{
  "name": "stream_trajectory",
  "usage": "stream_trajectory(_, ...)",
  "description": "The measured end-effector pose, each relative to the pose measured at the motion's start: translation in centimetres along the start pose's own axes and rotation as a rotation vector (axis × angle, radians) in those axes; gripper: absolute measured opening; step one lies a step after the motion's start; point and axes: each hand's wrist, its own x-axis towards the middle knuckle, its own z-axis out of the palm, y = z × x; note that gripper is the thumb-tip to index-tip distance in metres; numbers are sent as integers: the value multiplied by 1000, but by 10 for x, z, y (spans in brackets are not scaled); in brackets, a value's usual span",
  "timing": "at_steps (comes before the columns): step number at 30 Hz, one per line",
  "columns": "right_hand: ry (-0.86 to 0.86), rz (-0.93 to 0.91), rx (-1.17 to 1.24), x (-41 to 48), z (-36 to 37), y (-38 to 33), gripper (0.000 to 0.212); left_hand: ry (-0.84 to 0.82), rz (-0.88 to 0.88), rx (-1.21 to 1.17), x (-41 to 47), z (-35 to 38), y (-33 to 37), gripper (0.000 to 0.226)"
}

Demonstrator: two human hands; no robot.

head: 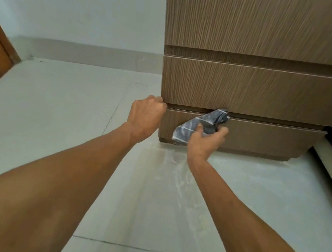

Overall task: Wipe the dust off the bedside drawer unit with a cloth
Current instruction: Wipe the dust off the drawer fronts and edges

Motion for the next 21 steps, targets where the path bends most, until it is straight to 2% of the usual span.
stream_trajectory(8, -152, -68, -91, -44, 41, 12, 31, 27, 8, -93, -3, -3, -3, 25)
stream_trajectory(11, -289, -86, -228, -54, 52, 15, 28, 8, -39, -187, -5, -3, -4, 22)
stream_trajectory(12, -363, -147, -333, -56, 52, 17, 27, 14, -60, -217, -6, -2, -5, 25)
stream_trajectory(14, -513, -416, -585, -58, 45, 21, 28, 44, -98, -257, -9, -1, -7, 32)
stream_trajectory(18, -805, -1027, -1002, -47, 22, 20, 54, 64, -122, -272, -14, 2, -9, 36)
stream_trajectory(21, -855, -1262, -1207, -18, 8, 17, 52, 44, -60, -231, -16, 6, -2, 32)
